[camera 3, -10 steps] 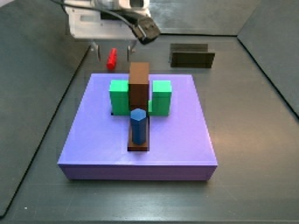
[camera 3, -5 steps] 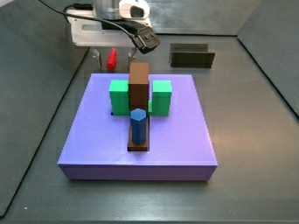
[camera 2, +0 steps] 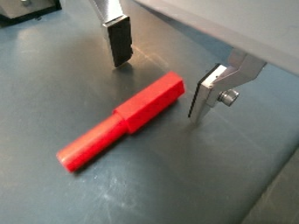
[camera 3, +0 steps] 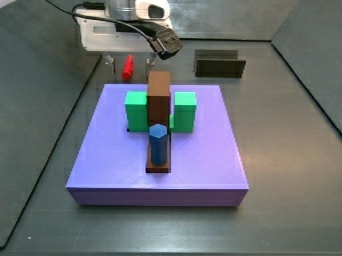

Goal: Pick up the red object. Move up. Place the red object on the fixture. Regrasp the red object. Move to above the board. Insert the red object.
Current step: Pick up the red object.

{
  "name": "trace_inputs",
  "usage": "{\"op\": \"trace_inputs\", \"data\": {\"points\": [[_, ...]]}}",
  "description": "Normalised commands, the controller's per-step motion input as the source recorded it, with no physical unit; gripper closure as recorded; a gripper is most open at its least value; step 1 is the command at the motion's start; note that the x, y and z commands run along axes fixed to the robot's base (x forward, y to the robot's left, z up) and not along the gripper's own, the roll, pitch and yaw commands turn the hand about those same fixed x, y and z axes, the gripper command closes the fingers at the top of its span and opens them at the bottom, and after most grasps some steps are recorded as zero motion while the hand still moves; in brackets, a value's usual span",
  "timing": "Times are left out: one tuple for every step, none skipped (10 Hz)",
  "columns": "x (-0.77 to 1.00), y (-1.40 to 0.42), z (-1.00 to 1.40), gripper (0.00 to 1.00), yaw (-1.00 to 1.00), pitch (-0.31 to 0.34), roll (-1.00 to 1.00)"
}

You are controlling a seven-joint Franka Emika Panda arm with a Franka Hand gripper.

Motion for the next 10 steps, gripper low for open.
{"op": "trace_inputs", "data": {"points": [[-0.15,0.16,-0.09,0.0,-0.1,0.0,0.02],[-0.07,0.0,0.0,0.0,-0.07,0.0,0.0],[0.0,-0.03,0.0,0.0,0.0,0.0,0.0],[0.0,0.0,0.0,0.0,0.0,0.0,0.0],[0.0,0.0,0.0,1.0,0.0,0.0,0.0],[0.0,0.0,0.0,1.0,0.0,0.0,0.0],[0.0,0.0,0.0,1.0,0.0,0.0,0.0],[0.0,0.0,0.0,1.0,0.0,0.0,0.0],[0.0,0.0,0.0,1.0,0.0,0.0,0.0],[0.0,0.0,0.0,1.0,0.0,0.0,0.0]]}}
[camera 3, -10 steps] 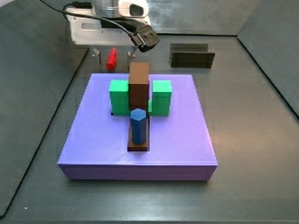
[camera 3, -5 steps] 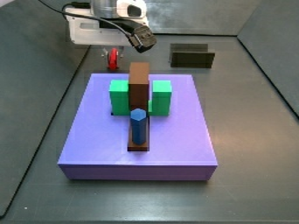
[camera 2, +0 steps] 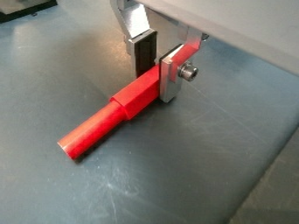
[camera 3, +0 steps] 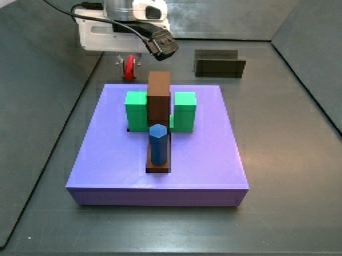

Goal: Pick up the red object. Move up. Place the red object on the fixture. Regrasp the red object. Move to above the board. Insert the red object.
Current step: Pick up the red object, then move up.

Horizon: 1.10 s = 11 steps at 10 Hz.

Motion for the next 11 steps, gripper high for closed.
{"op": "trace_inputs", "data": {"points": [[0.0,0.0,0.0,1.0,0.0,0.0,0.0],[0.0,0.0,0.0,1.0,0.0,0.0,0.0],[0.0,0.0,0.0,1.0,0.0,0.0,0.0],[0.0,0.0,0.0,1.0,0.0,0.0,0.0],[0.0,0.0,0.0,1.0,0.0,0.0,0.0],[0.0,0.0,0.0,1.0,0.0,0.0,0.0],[0.0,0.0,0.0,1.0,0.0,0.0,0.0],[0.0,0.0,0.0,1.0,0.0,0.0,0.0],[0.0,0.0,0.0,1.0,0.0,0.0,0.0],[0.0,0.0,0.0,1.0,0.0,0.0,0.0],[0.0,0.0,0.83,1.0,0.0,0.0,0.0]]}}
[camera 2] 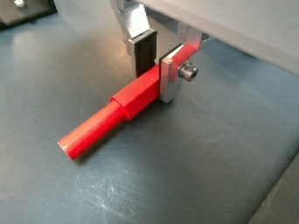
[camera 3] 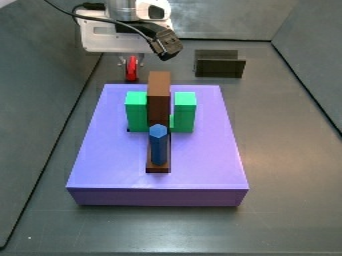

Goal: Pick up the red object. Move up. Place the red object on the fixture. Regrasp the red object. Move to above the board. Insert the red object.
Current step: Move up, then place the red object on the fixture.

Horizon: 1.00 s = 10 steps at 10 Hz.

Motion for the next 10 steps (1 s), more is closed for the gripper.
{"op": "trace_inputs", "data": {"points": [[0.04,0.03,0.84,1.0,-0.01,-0.014,0.0],[0.0,0.04,0.6,1.0,-0.02,0.027,0.01],[0.02,0.02,0.21,1.0,-0.01,0.006,0.03],[0.01,0.0,0.0,1.0,0.0,0.0,-0.03],[0.04,0.0,0.09,1.0,-0.12,0.0,-0.24],[0.27,0.0,0.15,1.0,-0.37,-0.263,-0.91],[0.6,0.06,0.0,1.0,-0.37,-0.131,-1.0],[0.45,0.04,0.05,1.0,-0.36,-0.197,-1.0],[0.23,0.05,0.32,1.0,-0.38,-0.297,-1.0],[0.33,0.05,0.31,1.0,-0.37,-0.249,-1.0]]}}
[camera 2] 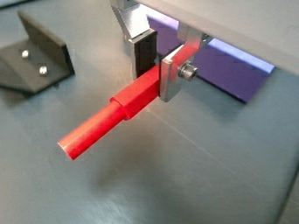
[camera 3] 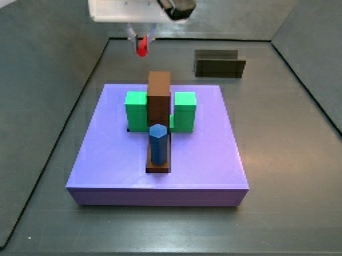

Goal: Pick up the red object. Move up. Place the red object on the fixture. Regrasp the red object. Move to above the board. Insert the red object.
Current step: Place the red object on the fixture.

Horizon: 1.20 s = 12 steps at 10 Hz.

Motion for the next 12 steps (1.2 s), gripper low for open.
{"op": "trace_inputs", "data": {"points": [[0.33,0.01,0.28,1.0,-0.39,-0.257,-1.0],[0.25,0.0,0.17,1.0,-0.43,-0.331,-1.0],[0.17,0.0,0.09,1.0,-0.48,-0.351,-1.0],[0.37,0.0,0.08,1.0,-0.41,-0.22,-1.0],[0.52,0.0,0.1,1.0,-0.27,-0.06,-1.0],[0.47,0.0,0.13,1.0,-0.14,-0.074,-1.0],[0.46,0.0,0.07,1.0,0.0,-0.077,-1.0],[0.81,0.0,0.0,1.0,0.0,0.017,-0.92],[0.77,0.0,-0.09,1.0,0.0,0.0,-0.88],[0.73,0.0,-0.09,1.0,0.02,0.0,-0.89],[0.65,0.0,-0.08,1.0,0.12,0.0,-0.81],[0.55,0.0,-0.06,1.0,0.21,0.014,-0.77]]}}
